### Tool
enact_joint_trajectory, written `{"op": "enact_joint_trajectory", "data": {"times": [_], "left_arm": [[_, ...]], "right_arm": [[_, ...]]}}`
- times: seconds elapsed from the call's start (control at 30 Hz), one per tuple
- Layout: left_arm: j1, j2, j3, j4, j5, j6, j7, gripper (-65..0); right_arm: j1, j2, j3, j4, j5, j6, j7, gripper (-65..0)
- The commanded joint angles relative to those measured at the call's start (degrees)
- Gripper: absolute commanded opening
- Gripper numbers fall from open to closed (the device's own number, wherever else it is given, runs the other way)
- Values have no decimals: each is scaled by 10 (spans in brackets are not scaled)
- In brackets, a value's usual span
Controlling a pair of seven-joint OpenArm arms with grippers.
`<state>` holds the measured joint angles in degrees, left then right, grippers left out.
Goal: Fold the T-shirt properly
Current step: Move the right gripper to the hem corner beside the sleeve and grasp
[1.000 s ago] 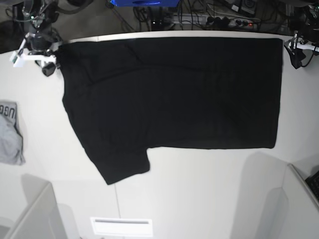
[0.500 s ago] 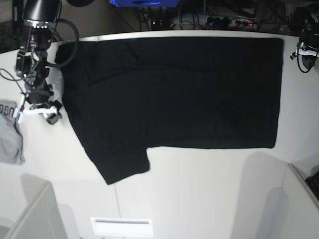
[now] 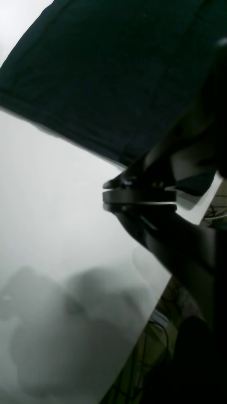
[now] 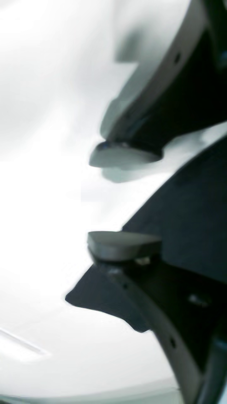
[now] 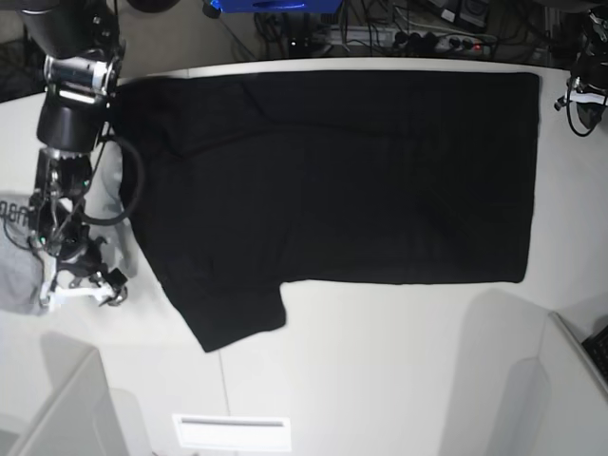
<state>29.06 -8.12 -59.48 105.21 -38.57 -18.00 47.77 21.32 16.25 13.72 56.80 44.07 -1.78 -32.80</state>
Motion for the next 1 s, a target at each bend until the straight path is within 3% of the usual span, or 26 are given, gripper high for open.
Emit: {"op": "enact_joint_trajectory", "data": {"times": [0.0, 0.2, 0.4, 0.6, 0.83, 0.97], "left_arm": [[4, -8, -4, 9, -6, 0, -12, -650], [4, -9, -4, 9, -6, 0, -12, -650], [4, -9, -4, 13, -6, 0, -12, -650], [3, -9, -4, 12, -6, 0, -10, -650], [0, -9, -3, 12, -5, 0, -10, -650], [0, -9, -3, 12, -5, 0, -10, -650]], "right_arm": [[39, 6, -14, -20, 6, 9, 7, -302], [127, 6, -121, -140, 6, 14, 30, -260], [193, 2, -235, -226, 6, 51, 61, -260], [213, 1, -300, -275, 6, 52, 105, -260], [209, -13, -350, -275, 7, 53, 105, -264], [209, -15, -371, -275, 7, 76, 105, -267]]}}
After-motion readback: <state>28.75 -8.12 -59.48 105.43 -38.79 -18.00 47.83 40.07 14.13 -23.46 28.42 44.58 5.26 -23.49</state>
